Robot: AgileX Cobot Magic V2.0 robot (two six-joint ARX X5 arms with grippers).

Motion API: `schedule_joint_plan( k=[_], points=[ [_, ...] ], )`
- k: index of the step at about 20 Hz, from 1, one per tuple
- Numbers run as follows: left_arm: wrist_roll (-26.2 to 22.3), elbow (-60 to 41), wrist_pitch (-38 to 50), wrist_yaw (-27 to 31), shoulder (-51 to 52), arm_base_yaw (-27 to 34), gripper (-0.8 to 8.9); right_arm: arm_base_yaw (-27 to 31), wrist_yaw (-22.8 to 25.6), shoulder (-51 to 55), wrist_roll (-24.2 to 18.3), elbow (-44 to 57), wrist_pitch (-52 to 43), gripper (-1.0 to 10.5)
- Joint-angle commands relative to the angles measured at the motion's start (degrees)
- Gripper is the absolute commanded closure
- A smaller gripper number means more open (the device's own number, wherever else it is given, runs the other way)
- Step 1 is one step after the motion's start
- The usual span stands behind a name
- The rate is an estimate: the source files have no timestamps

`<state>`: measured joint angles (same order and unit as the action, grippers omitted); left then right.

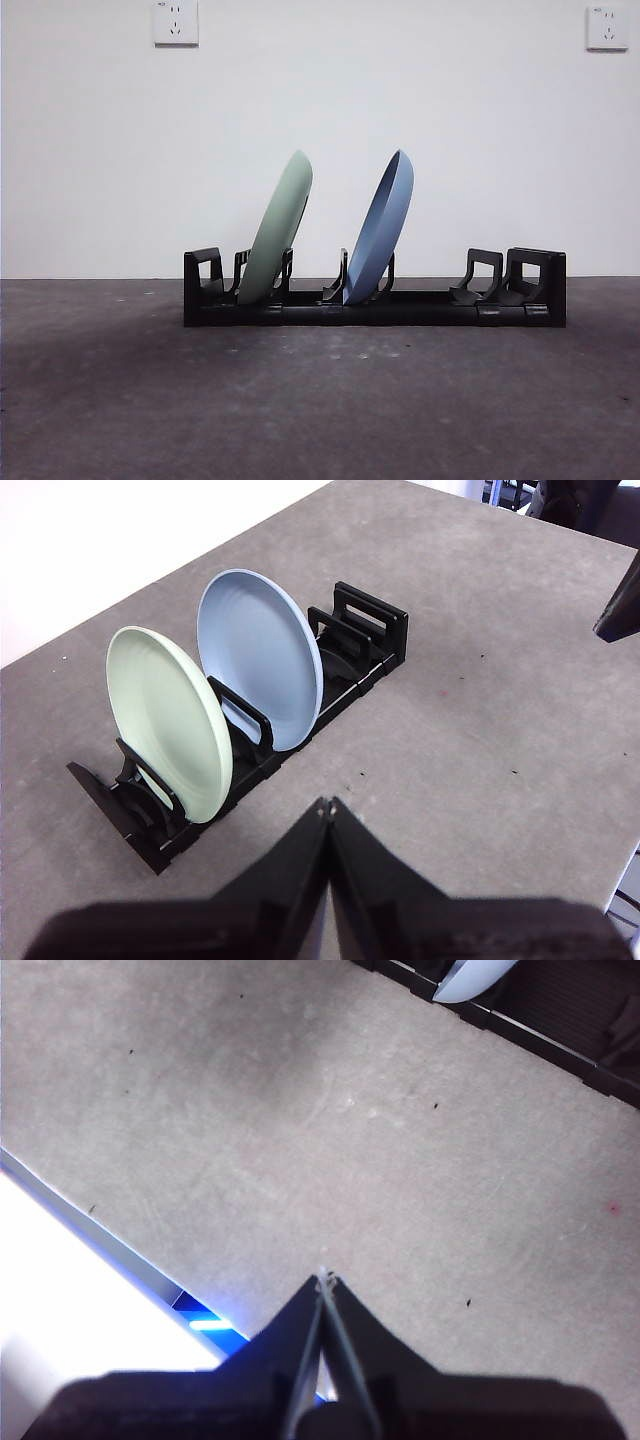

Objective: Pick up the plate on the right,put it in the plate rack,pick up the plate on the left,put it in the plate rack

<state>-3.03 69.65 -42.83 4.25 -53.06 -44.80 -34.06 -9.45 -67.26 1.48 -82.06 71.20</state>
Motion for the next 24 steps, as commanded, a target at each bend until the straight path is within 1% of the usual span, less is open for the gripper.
schedule_joint_plan(
  k=[1,4,14,15,18,21,22,24],
  points=[
    [-0.66,-0.42,0.24,-0.13,0.04,-0.15,8.18,-0.07,0.02,0.15,2.54,0.48,-0.28,9.5],
    [-0.63,-0.42,0.22,0.02,0.04,-0.15,8.18,-0.02,0.33,0.13,2.84,0.48,-1.86,9.5],
    [-1.01,-0.42,0.31,0.04,0.02,-0.15,8.18,-0.02,8.13,0.13,2.84,0.48,-5.42,9.5],
    [-1.70,-0.42,0.52,0.26,0.02,-0.13,8.18,-0.02,8.68,0.13,2.84,0.48,-5.42,9.5],
    [-1.70,-0.42,0.42,0.50,0.04,0.11,8.18,-0.02,9.51,0.13,2.84,0.48,-5.42,9.5],
    [-1.81,-0.42,0.48,5.03,-0.02,1.36,8.18,-0.02,9.75,0.13,2.84,0.48,-5.40,9.5],
    [-2.38,-0.44,0.87,6.25,-0.02,2.10,8.18,-0.02,9.75,0.13,2.84,0.48,-5.40,9.5],
    [-6.64,-0.46,2.75,6.14,1.14,6.58,8.18,-0.02,9.77,0.13,2.84,0.48,-5.42,9.5]
  ],
)
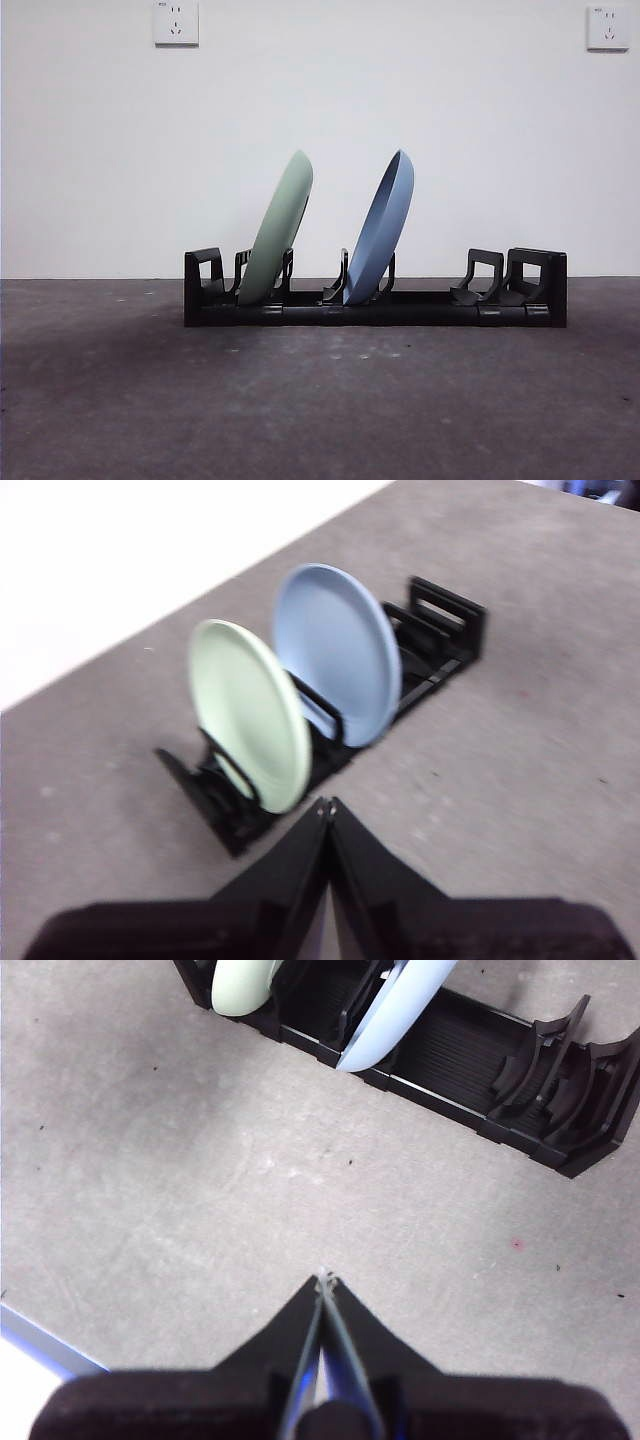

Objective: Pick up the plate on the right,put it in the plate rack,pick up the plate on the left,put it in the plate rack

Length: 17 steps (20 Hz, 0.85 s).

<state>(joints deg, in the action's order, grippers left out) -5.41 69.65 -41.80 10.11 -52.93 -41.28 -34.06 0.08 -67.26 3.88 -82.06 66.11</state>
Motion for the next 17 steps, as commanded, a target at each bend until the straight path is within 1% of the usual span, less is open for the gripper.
schedule_joint_plan(
  k=[1,2,4,5,6,7,9,11,14,15,17],
  points=[
    [-6.16,-0.59,3.41,-0.20,1.62,6.62,8.18,-0.02,0.24,0.13,0.44,0.48,-0.31,9.5],
    [-7.21,-0.74,4.70,-1.07,2.36,9.94,8.17,-0.02,0.24,0.13,0.44,0.48,-0.31,9.5],
    [-9.35,-2.27,8.37,-7.28,4.96,17.88,8.18,-0.02,0.39,0.13,0.44,0.48,-0.31,9.5],
    [-10.45,-4.66,12.17,-11.47,6.95,22.05,8.18,-0.02,0.42,0.13,0.44,0.48,-0.31,9.5],
    [-11.21,-7.43,15.93,-13.97,8.83,25.11,8.18,-0.02,0.39,0.13,0.44,0.48,-0.33,9.5],
    [-11.78,-11.41,20.22,-15.10,11.39,28.26,8.18,-0.02,0.42,0.13,0.44,0.48,-0.33,9.5],
    [-12.48,-19.61,26.51,-14.80,16.72,32.44,8.17,-0.02,0.42,0.13,0.44,0.48,-0.33,9.5],
    [-12.63,-29.16,32.44,-14.80,22.73,34.67,8.17,-0.02,0.42,0.13,0.44,0.48,-0.33,9.5],
    [-12.37,-44.39,40.39,-14.60,31.23,36.20,8.17,-0.02,0.42,0.13,0.44,0.48,-0.33,9.5],
    [-11.45,-48.81,42.86,-14.58,33.38,36.41,8.17,-0.02,0.42,0.13,0.44,0.48,-0.33,9.5],
    [-7.85,-57.61,47.34,-14.58,38.21,36.65,8.17,-0.02,0.42,0.13,0.44,0.48,-0.33,9.5]
  ],
)
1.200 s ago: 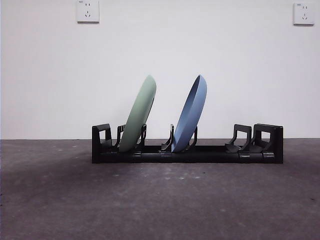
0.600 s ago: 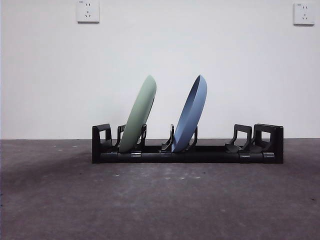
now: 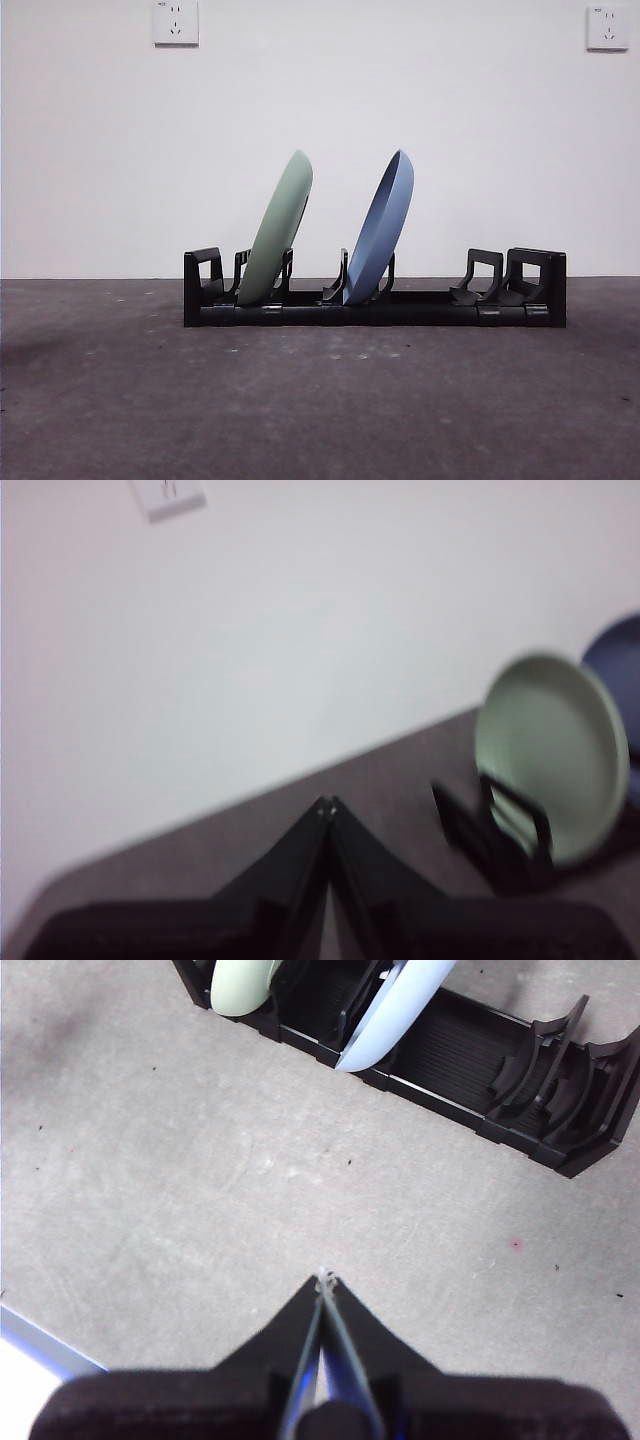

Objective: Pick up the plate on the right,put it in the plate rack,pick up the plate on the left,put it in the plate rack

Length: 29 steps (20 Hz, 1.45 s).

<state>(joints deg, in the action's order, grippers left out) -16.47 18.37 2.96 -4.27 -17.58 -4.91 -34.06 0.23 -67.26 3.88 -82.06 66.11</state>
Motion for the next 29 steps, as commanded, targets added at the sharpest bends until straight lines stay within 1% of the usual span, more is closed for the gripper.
schedule_joint_plan(
  k=[1,4,9,11,14,15,26,27,28,29],
  points=[
    [4.85,-10.38,4.24,-0.20,5.40,0.39,8.17,-0.02,0.26,0.13,0.44,0.48,-0.33,9.5],
    [8.24,-17.79,5.25,-0.17,10.86,0.42,8.17,-0.02,0.26,0.13,0.44,0.48,-0.33,9.5],
    [9.18,-17.97,-7.96,1.53,17.44,1.07,8.17,-0.02,0.28,0.13,0.44,0.48,-0.33,9.5],
    [10.43,-17.97,-12.66,2.38,17.38,1.46,8.17,-0.02,0.31,0.13,0.44,0.48,-0.31,9.5],
    [12.46,-17.94,-12.74,2.14,17.38,2.14,8.17,-0.02,0.46,0.13,0.44,0.48,-0.35,9.5],
    [13.92,-17.94,-12.48,1.01,17.33,2.40,8.17,-0.02,0.46,0.13,0.44,0.48,-0.33,9.5],
    [13.88,-17.94,-12.39,1.05,15.32,2.40,8.17,-0.02,0.90,0.13,0.44,0.48,-0.33,9.5],
    [13.88,-17.94,-12.39,1.05,15.15,2.40,8.17,-0.02,1.11,0.13,-0.20,0.48,-0.31,9.5],
    [13.88,-17.94,-12.39,1.05,14.88,2.40,8.17,-0.02,2.47,0.13,-2.97,0.48,-0.26,9.5],
    [13.88,-17.94,-12.39,1.05,14.67,2.40,8.17,-0.02,3.82,0.13,-4.26,0.46,-0.28,9.5]
  ],
)
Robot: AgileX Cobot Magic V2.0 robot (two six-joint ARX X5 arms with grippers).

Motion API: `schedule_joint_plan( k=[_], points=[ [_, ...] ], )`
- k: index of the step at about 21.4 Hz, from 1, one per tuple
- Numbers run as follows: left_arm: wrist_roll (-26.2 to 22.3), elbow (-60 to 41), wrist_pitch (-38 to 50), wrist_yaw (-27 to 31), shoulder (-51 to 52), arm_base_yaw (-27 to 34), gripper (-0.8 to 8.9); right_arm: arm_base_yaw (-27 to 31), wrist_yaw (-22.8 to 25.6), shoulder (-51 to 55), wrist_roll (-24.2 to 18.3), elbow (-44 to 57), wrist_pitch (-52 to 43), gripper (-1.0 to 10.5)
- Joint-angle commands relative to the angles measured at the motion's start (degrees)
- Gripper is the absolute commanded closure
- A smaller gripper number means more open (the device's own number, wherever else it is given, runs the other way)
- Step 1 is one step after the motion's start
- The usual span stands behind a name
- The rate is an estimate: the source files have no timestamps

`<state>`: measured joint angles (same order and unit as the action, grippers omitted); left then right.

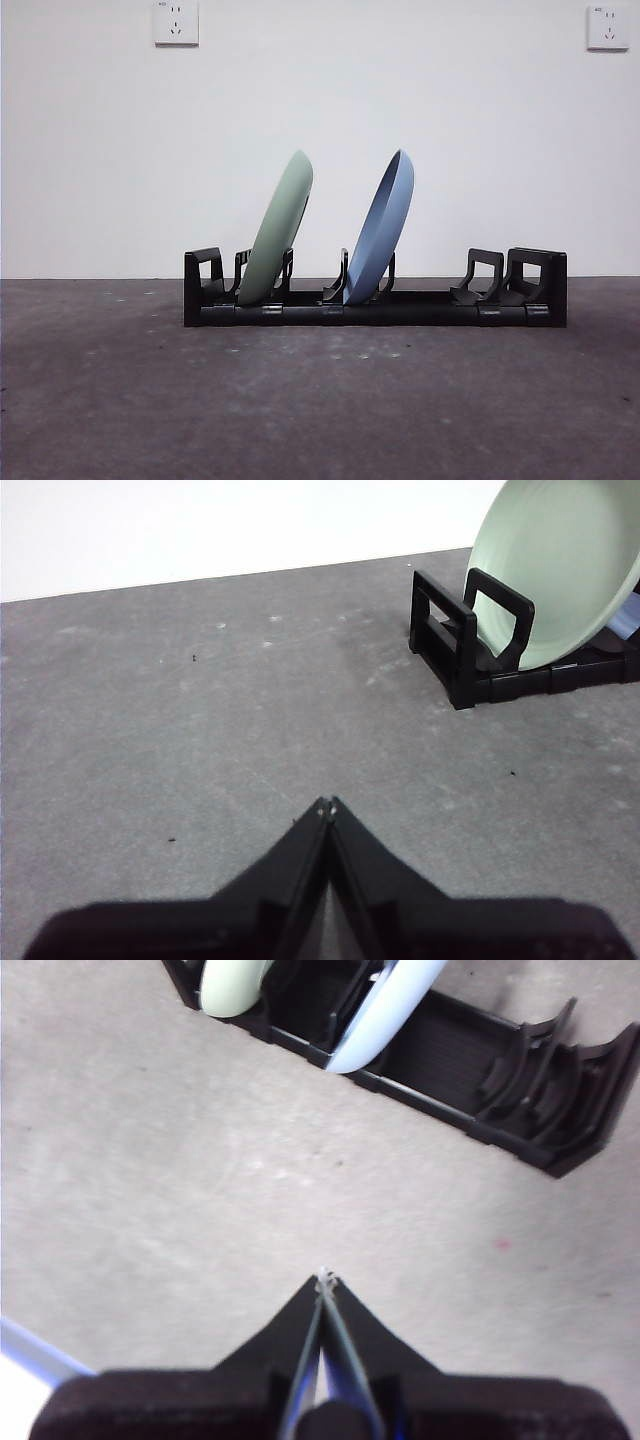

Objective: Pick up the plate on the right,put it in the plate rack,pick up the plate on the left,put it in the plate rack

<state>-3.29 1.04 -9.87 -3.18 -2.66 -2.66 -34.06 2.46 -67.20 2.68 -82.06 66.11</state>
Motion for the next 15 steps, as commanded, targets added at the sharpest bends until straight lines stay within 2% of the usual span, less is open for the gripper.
schedule_joint_plan(
  k=[1,3,4,7,8,12,15],
  points=[
    [0.70,-0.61,0.44,-0.04,-0.52,0.15,8.17,0.15,3.08,0.24,-5.09,0.48,-0.74,9.5],
    [0.70,-0.61,0.44,-0.04,-0.92,0.15,8.17,2.73,6.21,2.95,-7.02,0.48,-4.24,9.5],
    [0.70,-0.61,0.42,-0.04,-1.16,0.15,8.17,4.20,5.25,4.87,-7.30,0.50,-8.02,9.5],
    [0.70,-0.61,0.44,-0.04,-1.25,0.15,8.17,9.33,-4.96,12.33,-7.06,0.90,-15.80,9.5],
    [0.70,-0.61,0.44,-0.04,-1.25,0.15,8.17,12.31,-6.67,15.30,-7.28,1.64,-17.75,9.5],
    [0.70,-0.61,0.44,-0.04,-1.27,0.15,8.17,25.86,-6.62,26.47,-7.89,11.34,-27.71,9.5],
    [0.70,-0.61,0.44,-0.04,-1.27,0.15,8.17,31.61,-4.44,36.59,-9.33,25.20,-38.21,9.5]
  ],
)
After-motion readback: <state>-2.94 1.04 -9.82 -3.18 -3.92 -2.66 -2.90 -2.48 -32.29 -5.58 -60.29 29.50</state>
